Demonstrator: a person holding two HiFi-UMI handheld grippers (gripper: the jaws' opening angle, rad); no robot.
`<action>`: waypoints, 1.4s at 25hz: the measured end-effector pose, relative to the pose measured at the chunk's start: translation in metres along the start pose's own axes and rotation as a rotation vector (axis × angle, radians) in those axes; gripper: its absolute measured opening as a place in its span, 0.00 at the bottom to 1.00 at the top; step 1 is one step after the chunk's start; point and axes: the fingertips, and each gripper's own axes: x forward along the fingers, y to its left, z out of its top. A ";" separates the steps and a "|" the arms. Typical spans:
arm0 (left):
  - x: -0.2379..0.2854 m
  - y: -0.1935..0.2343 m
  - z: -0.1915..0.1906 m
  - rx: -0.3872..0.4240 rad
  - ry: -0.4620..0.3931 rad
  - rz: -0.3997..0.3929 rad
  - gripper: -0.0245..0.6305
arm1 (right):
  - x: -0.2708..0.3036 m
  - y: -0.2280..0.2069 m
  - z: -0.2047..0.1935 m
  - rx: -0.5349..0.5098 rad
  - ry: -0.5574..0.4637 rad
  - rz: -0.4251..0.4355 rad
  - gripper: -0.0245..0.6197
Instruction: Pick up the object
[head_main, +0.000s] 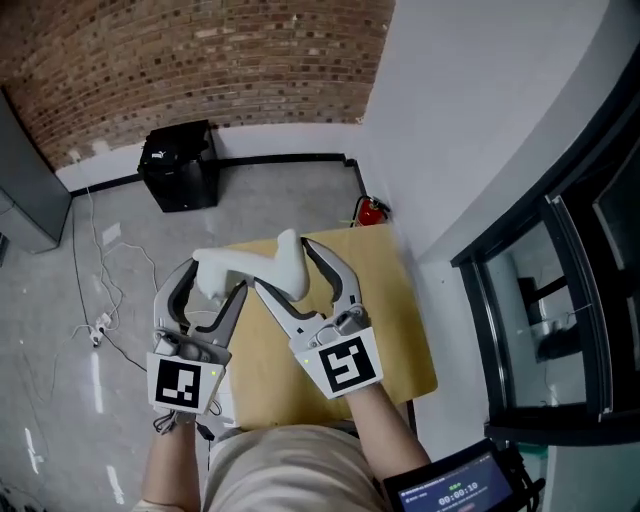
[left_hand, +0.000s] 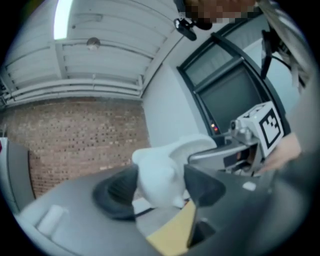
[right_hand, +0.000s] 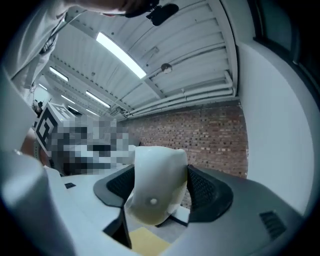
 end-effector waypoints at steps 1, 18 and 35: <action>0.000 -0.002 0.003 0.011 -0.007 -0.003 0.47 | -0.003 -0.002 0.003 -0.001 -0.013 -0.011 0.54; -0.004 -0.006 0.029 0.047 -0.109 -0.020 0.44 | -0.018 -0.006 0.016 -0.019 -0.071 -0.104 0.54; -0.003 -0.008 0.035 0.057 -0.133 -0.043 0.44 | -0.024 -0.010 0.022 -0.022 -0.123 -0.146 0.54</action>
